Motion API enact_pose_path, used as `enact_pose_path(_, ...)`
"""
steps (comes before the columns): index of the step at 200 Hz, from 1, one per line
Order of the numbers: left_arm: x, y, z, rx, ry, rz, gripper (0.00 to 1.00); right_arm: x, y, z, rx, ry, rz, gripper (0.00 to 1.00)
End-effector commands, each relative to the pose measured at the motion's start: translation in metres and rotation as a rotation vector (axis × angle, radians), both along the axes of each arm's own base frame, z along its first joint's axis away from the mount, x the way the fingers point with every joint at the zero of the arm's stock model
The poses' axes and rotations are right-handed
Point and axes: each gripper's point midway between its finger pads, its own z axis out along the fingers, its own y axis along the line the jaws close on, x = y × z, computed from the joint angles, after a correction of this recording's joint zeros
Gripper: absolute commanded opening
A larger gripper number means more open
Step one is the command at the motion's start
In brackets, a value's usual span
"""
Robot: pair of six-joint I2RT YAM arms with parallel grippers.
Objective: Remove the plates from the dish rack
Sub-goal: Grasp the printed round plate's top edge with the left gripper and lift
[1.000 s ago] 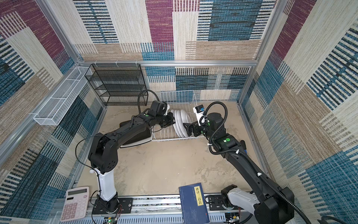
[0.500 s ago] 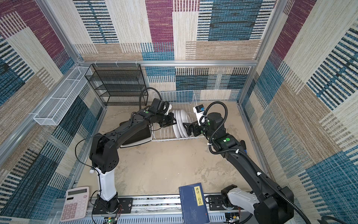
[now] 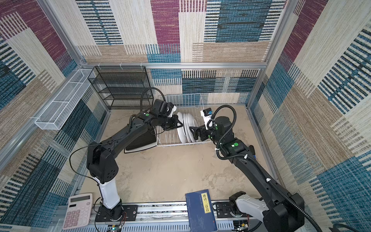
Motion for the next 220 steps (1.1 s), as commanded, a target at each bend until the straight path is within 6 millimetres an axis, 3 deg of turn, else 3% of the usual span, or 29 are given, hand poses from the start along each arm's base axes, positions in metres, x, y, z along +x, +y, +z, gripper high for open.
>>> enact_pose_path(1, 0.001, 0.007, 0.015, 0.022, -0.053, 0.003, 0.0, 0.002, 0.003, 0.014, 0.034, -0.04, 0.004, 0.99)
enact_pose_path(142, -0.011, 0.032, 0.069, 0.007, -0.171, 0.066, 0.0, -0.001, 0.005, 0.03, 0.101, -0.062, 0.012, 0.99)
enact_pose_path(220, -0.017, 0.065, 0.117, 0.105, -0.39, 0.073, 0.0, 0.013, 0.002, 0.042, 0.19, 0.026, -0.027, 0.99)
